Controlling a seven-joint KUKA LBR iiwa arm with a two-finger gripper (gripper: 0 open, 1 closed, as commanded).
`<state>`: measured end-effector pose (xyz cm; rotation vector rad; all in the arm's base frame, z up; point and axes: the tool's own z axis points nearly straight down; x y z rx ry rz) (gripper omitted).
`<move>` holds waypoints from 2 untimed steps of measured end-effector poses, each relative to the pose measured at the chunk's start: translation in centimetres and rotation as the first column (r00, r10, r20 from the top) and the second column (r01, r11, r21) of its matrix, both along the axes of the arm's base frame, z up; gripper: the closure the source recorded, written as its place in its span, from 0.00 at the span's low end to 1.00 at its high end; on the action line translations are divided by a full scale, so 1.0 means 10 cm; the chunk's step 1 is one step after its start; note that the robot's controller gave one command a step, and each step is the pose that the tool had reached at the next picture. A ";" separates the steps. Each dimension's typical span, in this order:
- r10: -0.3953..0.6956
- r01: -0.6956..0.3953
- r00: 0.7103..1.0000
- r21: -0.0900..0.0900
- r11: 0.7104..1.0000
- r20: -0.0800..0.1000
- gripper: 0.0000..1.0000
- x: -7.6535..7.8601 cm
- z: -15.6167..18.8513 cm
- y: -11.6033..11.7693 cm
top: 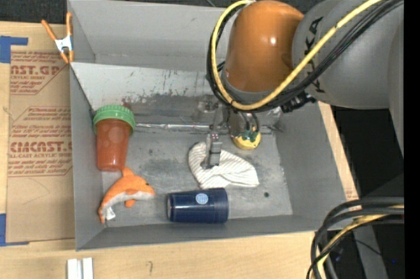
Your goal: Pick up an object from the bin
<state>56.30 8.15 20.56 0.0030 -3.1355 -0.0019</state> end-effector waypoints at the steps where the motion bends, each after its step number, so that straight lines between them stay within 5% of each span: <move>1: -0.001 0.001 1.000 0.000 1.000 0.008 0.00 0.02 0.05 0.00; 2: 0.010 -0.010 1.000 0.000 1.000 0.011 0.00 -0.19 -0.31 -0.53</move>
Offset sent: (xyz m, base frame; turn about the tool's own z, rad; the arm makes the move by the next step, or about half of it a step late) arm -0.0283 -0.0776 -0.0456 -0.0067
